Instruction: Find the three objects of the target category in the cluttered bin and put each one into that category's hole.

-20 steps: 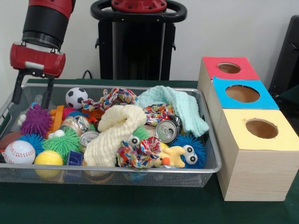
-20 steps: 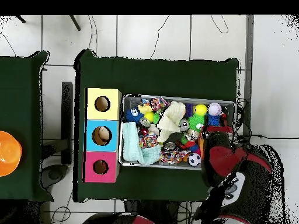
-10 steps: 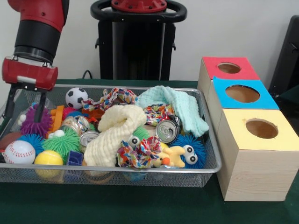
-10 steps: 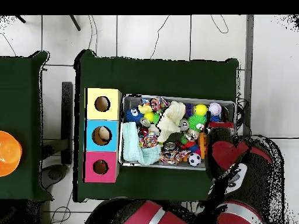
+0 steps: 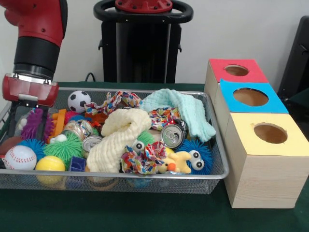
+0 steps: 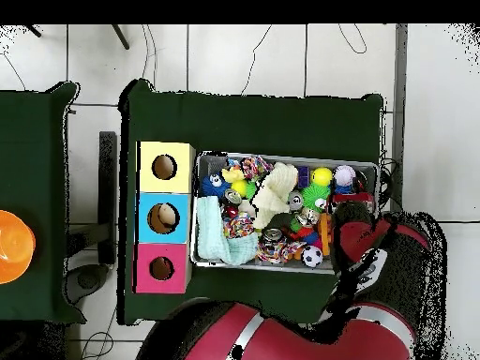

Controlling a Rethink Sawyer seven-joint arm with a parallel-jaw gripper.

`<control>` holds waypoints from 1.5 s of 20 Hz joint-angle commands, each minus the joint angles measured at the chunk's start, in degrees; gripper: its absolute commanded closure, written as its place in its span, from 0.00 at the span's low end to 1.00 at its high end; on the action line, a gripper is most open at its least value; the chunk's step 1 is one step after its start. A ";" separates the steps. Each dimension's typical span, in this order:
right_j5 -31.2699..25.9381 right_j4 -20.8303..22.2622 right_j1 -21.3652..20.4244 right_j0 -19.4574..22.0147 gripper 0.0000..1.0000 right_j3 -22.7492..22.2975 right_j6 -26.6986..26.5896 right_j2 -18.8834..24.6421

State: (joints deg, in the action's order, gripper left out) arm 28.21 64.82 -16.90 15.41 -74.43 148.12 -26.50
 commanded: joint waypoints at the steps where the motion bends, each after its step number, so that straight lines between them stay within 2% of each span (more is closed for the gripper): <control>1: -0.55 2.80 4.89 1.22 0.00 4.26 -2.55 5.51; 3: -1.30 2.78 5.68 1.27 0.00 4.97 -2.69 5.36; 7: -1.93 5.70 6.97 0.87 0.00 6.00 1.32 5.35; 14: -3.98 7.84 8.37 0.93 0.00 7.21 4.60 4.99; 17: -5.49 12.24 9.54 -0.05 0.00 7.97 10.62 4.48; 18: -5.95 14.61 10.23 -0.73 0.00 8.34 14.13 4.08; 24: -8.69 20.10 12.04 -2.63 0.00 8.93 23.34 2.34; 28: -8.08 24.54 14.88 -4.85 0.00 10.45 31.97 -1.07; 30: -7.00 25.18 15.73 -5.33 0.00 11.13 33.53 -1.87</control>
State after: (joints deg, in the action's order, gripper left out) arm 24.85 84.80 -7.21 11.94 -67.16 156.33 -29.79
